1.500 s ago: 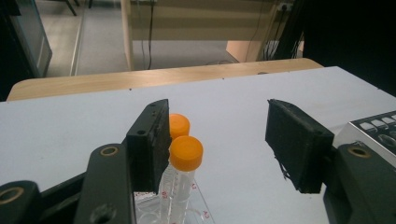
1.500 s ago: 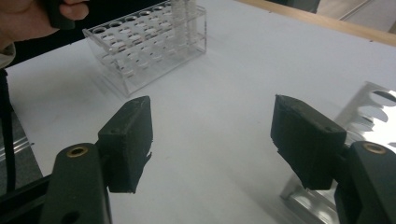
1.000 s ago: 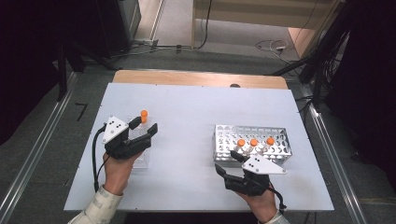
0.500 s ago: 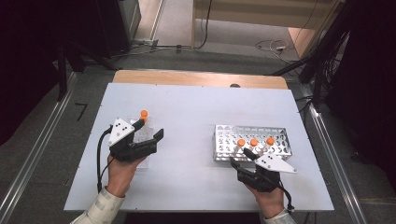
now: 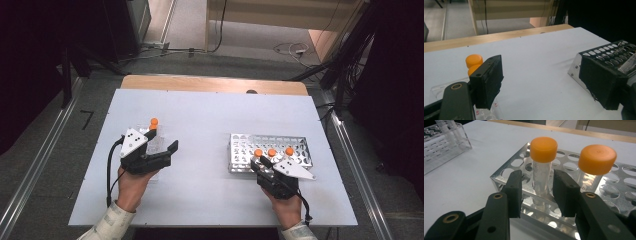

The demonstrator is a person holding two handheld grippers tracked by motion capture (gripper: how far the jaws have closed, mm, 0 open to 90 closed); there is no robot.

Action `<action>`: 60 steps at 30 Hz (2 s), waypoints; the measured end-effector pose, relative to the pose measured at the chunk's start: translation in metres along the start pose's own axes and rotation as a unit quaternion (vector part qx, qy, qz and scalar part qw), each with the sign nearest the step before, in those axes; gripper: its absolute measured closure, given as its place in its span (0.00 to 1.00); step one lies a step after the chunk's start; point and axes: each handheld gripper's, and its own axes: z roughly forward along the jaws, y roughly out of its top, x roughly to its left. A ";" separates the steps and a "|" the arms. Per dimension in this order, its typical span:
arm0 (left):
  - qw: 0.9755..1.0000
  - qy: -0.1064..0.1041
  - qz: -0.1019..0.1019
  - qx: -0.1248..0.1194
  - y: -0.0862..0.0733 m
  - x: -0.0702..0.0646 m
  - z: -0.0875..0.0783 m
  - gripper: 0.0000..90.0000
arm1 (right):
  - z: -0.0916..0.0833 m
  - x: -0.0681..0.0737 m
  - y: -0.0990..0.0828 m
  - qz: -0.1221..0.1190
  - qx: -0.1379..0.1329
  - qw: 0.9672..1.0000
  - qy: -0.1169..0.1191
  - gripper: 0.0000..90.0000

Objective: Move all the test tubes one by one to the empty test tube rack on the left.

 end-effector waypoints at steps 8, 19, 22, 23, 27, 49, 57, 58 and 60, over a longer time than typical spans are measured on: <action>1.000 -0.002 0.000 0.003 -0.001 -0.001 0.001 0.21 | 0.010 0.000 0.003 -0.001 0.001 1.000 -0.009 0.71; 1.000 -0.004 0.002 0.005 -0.001 -0.003 0.001 0.21 | 0.012 0.000 0.006 -0.003 -0.006 1.000 -0.016 0.80; 1.000 -0.004 0.002 0.004 -0.001 -0.003 0.002 0.21 | 0.006 0.002 0.012 -0.008 -0.019 1.000 -0.019 0.80; 1.000 -0.004 0.001 0.004 -0.001 -0.003 0.002 0.21 | 0.003 0.003 0.015 -0.012 -0.026 0.999 -0.020 0.80; 1.000 -0.004 0.001 0.004 -0.001 -0.003 0.002 0.21 | -0.009 0.008 0.028 -0.024 -0.049 0.998 -0.028 0.80; 1.000 -0.015 0.004 -0.003 0.000 -0.009 0.000 0.22 | -0.012 0.053 0.043 -0.047 -0.065 0.995 0.054 0.80; 1.000 -0.022 0.006 -0.003 0.000 -0.013 -0.001 0.22 | 0.005 0.074 0.045 -0.057 -0.053 0.993 0.089 0.80; 1.000 -0.024 0.006 -0.004 0.000 -0.014 -0.001 0.22 | 0.007 0.076 0.045 -0.061 -0.052 0.993 0.091 0.80; 1.000 -0.026 0.006 -0.004 0.000 -0.015 -0.001 0.22 | 0.011 0.079 0.045 -0.063 -0.049 0.992 0.094 0.80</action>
